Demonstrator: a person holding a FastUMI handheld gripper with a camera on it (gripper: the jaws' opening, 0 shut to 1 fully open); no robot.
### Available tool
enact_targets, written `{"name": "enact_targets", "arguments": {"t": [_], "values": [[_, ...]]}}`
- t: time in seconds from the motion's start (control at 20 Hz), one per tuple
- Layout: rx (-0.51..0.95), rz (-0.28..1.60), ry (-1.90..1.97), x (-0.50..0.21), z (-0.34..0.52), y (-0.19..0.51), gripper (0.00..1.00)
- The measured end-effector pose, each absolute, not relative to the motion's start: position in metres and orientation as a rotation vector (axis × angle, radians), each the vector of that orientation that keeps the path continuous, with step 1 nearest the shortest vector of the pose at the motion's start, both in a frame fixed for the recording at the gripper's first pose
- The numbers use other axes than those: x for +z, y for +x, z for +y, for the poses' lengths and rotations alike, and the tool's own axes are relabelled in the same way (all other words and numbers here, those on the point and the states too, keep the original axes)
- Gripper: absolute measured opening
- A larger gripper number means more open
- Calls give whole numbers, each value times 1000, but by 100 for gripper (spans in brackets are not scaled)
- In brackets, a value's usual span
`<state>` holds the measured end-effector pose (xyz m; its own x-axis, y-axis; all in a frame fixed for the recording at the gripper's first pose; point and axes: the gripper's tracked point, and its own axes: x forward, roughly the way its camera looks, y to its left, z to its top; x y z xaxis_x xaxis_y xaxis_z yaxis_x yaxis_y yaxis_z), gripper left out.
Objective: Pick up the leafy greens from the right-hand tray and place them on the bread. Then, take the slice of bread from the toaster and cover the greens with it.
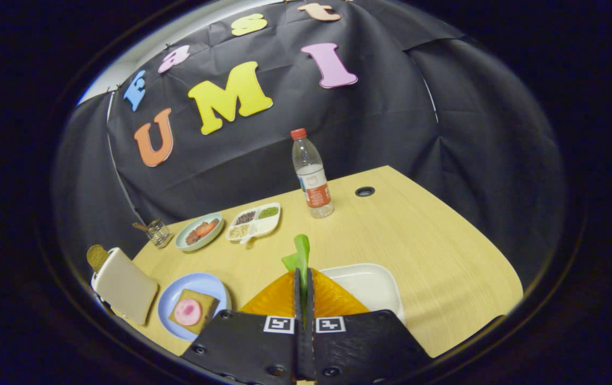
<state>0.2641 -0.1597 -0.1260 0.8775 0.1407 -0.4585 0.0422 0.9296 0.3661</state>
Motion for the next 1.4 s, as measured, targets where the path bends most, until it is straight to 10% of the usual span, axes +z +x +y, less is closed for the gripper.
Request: {"name": "enact_targets", "arguments": {"t": [1.4], "values": [[40, 405, 370, -134, 59, 271, 0]]}}
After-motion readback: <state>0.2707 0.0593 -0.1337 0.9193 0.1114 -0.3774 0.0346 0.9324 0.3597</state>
